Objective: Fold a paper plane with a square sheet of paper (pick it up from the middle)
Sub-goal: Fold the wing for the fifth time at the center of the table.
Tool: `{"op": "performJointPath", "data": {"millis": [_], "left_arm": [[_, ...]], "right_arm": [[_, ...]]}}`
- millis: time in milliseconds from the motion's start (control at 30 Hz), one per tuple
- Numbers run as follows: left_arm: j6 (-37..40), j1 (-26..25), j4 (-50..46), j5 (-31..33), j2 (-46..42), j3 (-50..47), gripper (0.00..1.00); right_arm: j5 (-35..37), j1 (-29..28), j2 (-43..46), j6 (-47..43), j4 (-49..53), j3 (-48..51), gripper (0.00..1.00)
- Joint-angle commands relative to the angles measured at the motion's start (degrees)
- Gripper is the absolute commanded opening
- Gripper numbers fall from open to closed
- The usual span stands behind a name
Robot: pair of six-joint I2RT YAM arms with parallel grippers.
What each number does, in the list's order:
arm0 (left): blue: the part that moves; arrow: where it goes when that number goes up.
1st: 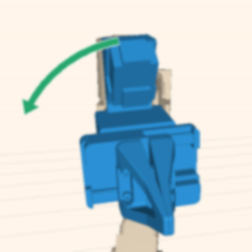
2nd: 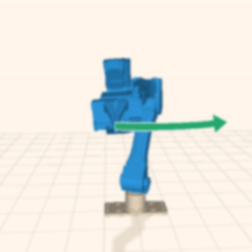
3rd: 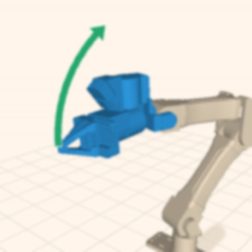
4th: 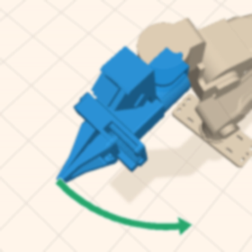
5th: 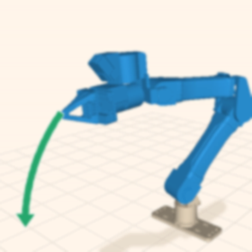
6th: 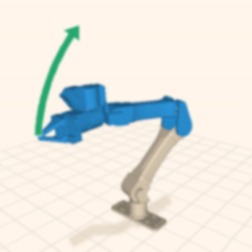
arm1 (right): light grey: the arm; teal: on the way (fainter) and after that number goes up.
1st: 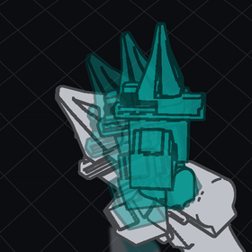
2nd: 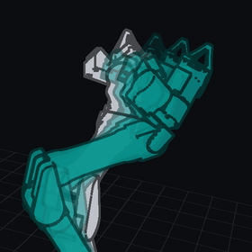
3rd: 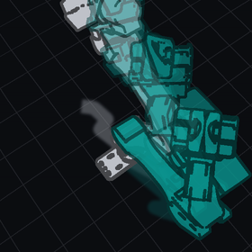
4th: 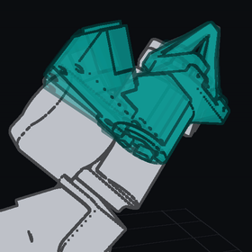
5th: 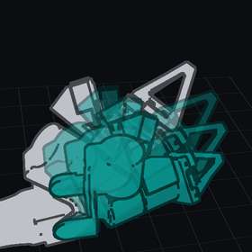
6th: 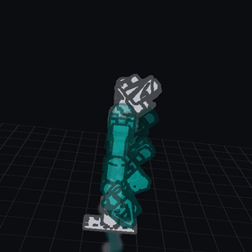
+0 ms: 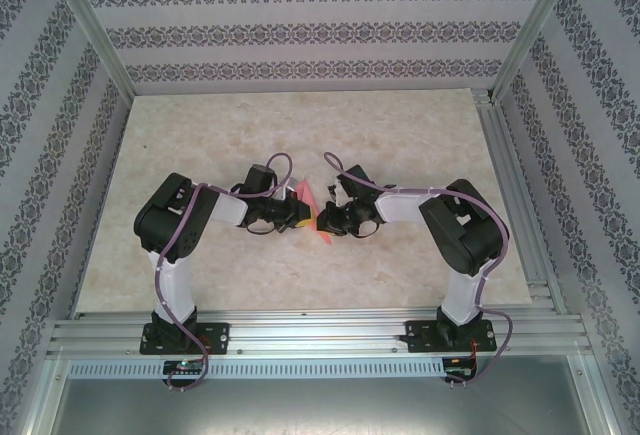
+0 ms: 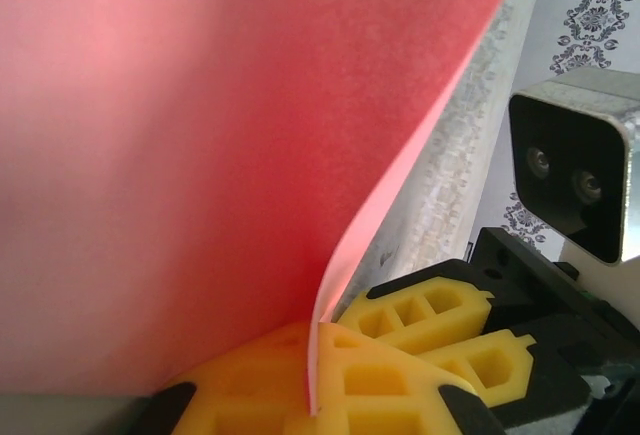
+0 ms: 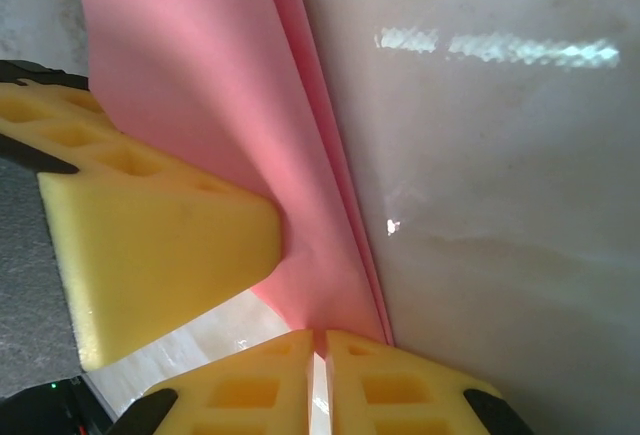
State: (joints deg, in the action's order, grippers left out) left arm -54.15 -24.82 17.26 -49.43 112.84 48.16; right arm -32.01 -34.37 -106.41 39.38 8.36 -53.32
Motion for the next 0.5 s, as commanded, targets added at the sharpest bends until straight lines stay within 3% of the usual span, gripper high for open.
{"op": "performJointPath", "data": {"millis": [0,167,467], "left_arm": [[1.4,1.5,-4.4,4.9,1.9,-1.2,0.00],[2.5,2.1,-10.0,6.3,-2.0,1.0,0.15],[4.3,3.6,-20.9,11.8,-10.8,3.7,0.24]], "right_arm": [[2.6,0.1,-2.4,-0.3,1.3,2.3,0.13],[2.5,0.2,-2.8,-0.5,0.8,3.3,0.12],[1.3,0.5,-4.2,-0.6,-0.1,2.7,0.12]]}}
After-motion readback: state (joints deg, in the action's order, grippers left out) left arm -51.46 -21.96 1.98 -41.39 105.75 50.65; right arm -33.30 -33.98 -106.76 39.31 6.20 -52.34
